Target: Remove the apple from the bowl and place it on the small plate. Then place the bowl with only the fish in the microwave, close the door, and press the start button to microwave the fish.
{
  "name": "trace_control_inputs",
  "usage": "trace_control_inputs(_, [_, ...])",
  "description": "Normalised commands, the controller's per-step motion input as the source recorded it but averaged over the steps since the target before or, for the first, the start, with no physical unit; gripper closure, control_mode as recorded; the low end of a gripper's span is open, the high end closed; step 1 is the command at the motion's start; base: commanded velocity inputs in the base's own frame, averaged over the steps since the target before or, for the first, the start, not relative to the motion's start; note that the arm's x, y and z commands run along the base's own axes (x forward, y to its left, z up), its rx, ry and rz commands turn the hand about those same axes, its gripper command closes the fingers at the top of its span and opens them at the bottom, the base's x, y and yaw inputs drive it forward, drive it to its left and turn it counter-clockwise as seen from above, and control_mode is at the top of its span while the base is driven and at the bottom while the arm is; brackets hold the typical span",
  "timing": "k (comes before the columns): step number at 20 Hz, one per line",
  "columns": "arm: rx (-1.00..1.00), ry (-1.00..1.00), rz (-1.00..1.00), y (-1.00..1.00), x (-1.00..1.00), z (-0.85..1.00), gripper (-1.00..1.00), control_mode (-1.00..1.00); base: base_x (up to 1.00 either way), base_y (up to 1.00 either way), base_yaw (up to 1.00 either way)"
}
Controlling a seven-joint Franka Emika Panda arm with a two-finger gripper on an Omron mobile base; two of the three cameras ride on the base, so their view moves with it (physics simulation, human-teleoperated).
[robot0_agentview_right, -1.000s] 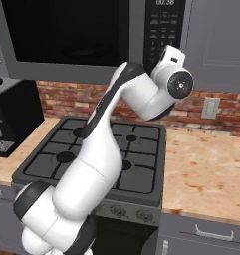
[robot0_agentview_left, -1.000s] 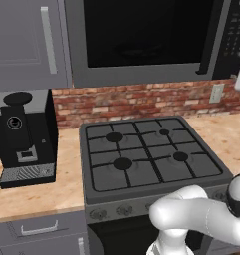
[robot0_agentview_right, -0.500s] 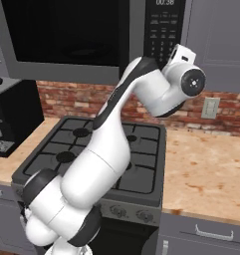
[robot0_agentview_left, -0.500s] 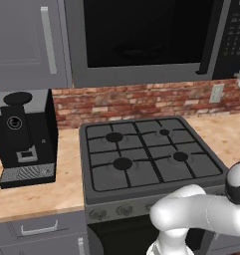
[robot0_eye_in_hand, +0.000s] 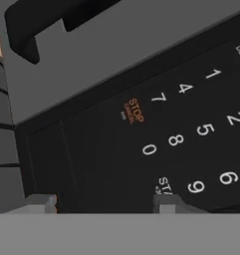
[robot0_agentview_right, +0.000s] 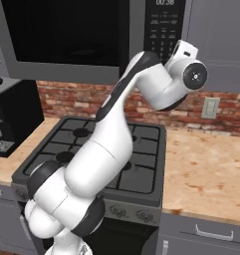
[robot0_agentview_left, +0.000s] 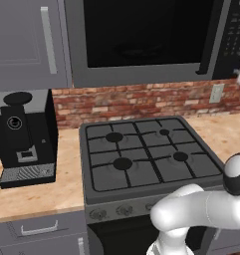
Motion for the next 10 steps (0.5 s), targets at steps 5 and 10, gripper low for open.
trace_control_inputs(5, [0.01, 0.01, 0.00, 0.00, 0.43, -0.05, -1.00, -1.00, 0.00, 0.00, 0.00])
trace_control_inputs(10, [0.00, 0.00, 0.00, 0.08, 0.16, -0.30, -1.00, -1.00, 0.00, 0.00, 0.00])
